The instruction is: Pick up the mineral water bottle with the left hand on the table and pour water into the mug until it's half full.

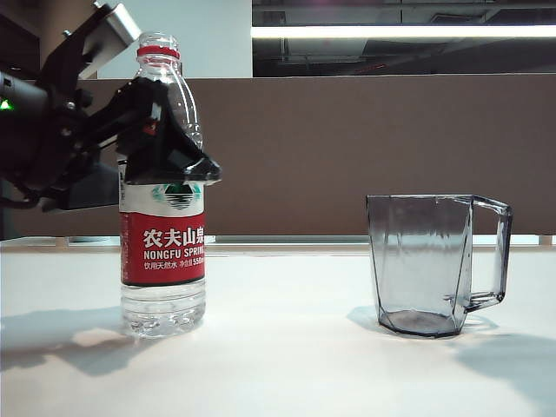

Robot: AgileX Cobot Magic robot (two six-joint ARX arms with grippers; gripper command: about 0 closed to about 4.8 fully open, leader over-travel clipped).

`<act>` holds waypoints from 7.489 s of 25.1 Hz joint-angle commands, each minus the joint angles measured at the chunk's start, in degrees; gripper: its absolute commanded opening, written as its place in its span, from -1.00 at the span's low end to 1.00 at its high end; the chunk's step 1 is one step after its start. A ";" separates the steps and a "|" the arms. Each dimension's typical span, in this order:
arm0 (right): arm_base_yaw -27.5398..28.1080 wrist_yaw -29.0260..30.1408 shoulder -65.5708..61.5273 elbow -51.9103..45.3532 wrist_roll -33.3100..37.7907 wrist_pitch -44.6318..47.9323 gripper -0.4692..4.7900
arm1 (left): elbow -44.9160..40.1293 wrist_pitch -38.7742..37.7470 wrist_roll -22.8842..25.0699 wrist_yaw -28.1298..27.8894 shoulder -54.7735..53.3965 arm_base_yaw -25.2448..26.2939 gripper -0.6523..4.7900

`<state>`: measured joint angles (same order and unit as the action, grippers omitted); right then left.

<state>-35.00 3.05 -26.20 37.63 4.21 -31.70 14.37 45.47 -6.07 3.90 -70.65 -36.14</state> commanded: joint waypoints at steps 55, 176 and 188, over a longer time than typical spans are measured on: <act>0.04 -0.11 0.00 0.42 0.11 0.59 -0.85 | 31.36 -9.33 18.71 0.17 -22.05 -1.79 0.02; 0.04 1.18 0.07 0.42 0.09 -2.82 -0.85 | 40.89 -5.55 81.74 0.17 -34.25 -5.25 0.02; 0.04 1.16 0.07 0.42 0.09 -2.82 -0.85 | 40.96 -5.55 85.55 0.17 -34.25 -5.25 0.02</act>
<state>-35.00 4.12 -26.17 37.63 4.25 -35.46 54.59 36.60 77.91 3.90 -105.62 -41.34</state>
